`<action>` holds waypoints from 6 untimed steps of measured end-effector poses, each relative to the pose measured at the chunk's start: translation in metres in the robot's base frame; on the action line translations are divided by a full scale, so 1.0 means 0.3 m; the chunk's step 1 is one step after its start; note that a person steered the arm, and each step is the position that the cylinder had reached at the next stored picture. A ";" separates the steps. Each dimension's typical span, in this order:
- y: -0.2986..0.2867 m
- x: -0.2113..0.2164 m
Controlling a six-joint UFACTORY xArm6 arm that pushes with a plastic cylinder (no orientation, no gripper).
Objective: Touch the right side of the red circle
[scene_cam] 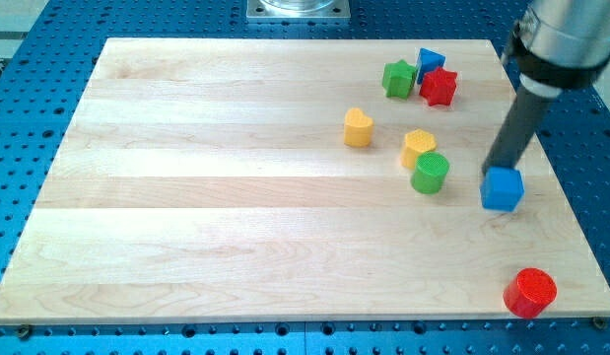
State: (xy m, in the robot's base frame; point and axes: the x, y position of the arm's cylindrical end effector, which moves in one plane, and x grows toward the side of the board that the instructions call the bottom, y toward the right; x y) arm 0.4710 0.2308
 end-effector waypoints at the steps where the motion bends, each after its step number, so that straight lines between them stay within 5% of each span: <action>1: 0.019 0.061; 2: 0.072 -0.018; 4: 0.358 0.470; 6: 0.173 0.490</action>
